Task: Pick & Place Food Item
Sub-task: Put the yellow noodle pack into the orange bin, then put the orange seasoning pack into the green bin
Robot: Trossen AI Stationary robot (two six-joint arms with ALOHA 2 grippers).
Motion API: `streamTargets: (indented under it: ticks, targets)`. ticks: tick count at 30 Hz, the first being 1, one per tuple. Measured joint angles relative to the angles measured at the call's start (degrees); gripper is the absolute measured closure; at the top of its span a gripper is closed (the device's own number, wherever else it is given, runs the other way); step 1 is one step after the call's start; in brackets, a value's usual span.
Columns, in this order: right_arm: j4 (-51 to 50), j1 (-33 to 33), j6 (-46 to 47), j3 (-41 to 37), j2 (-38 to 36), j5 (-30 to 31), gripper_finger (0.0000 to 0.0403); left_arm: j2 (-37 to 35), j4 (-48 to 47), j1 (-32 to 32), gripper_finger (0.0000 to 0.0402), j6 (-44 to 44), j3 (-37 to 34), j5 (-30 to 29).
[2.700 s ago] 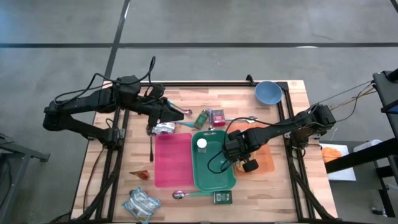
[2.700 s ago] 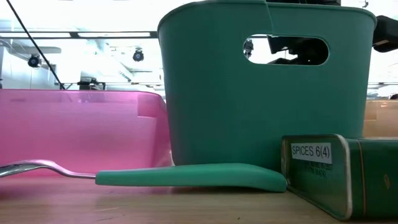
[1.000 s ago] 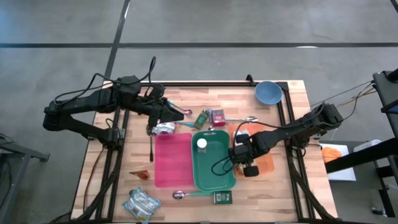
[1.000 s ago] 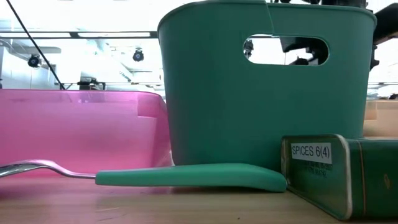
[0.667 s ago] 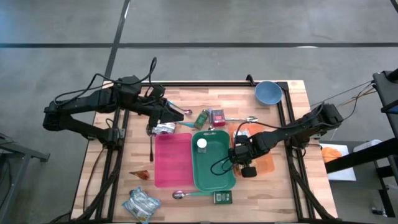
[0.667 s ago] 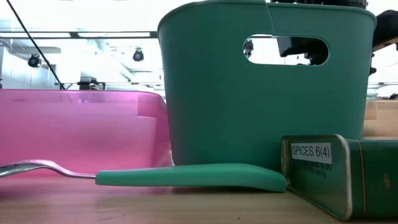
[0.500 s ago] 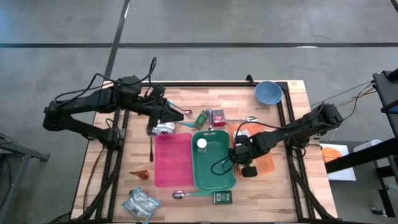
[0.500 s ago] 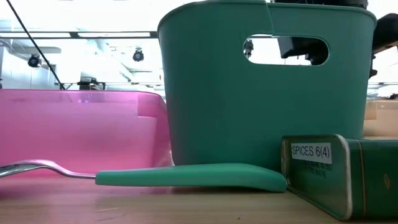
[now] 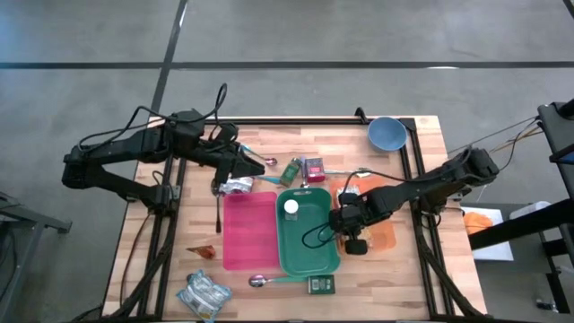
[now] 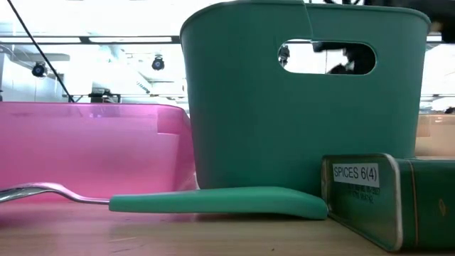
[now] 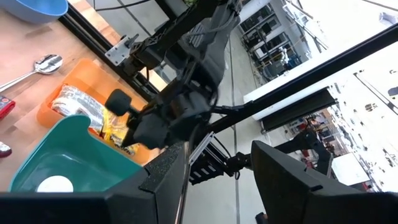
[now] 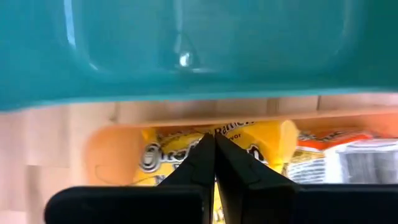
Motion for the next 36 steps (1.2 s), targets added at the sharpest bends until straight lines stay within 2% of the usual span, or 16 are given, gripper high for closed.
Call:
streamTargets:
  ticks: [5,8,12,15,22,26,30,33,36]
  targets:
    - [-3.98,0.00,2.37,3.94,-4.16,0.71,0.0394,0.00,-0.22,-0.04,0.0215,0.08,0.00,1.36]
    - [-4.27,0.02,5.75,4.37,-7.19,3.68,0.0394,0.00,-3.76,-0.03,0.0215,0.06,0.00,0.93]
    - [-4.30,0.00,12.20,3.66,-11.09,9.20,0.0394,0.00,-13.36,0.10,0.0215,-2.37,0.00,-5.73]
    - [-4.29,0.01,15.45,2.99,-13.09,9.62,0.0394,0.17,-21.81,0.92,0.0215,-4.49,0.00,-10.58]
    - [-4.17,0.13,17.94,2.88,-13.53,10.99,0.0394,1.35,-34.16,2.36,0.0215,-0.23,-0.17,-14.47]
    - [-4.13,0.15,17.98,2.84,-11.54,10.97,0.0394,2.47,-38.32,2.07,0.0215,3.18,-0.27,-14.10]
    - [-3.87,0.15,17.87,2.79,-8.87,10.94,0.0390,3.99,-40.94,0.74,0.0215,5.70,-0.31,-9.66]
    - [-3.43,0.15,17.93,2.79,-7.11,10.93,0.0363,5.09,-42.21,-1.20,0.0215,7.98,-0.31,-5.29]
    - [-2.83,0.15,18.20,2.77,-6.36,10.78,0.0315,5.42,-43.04,-3.55,0.0215,10.15,-0.28,-2.15]
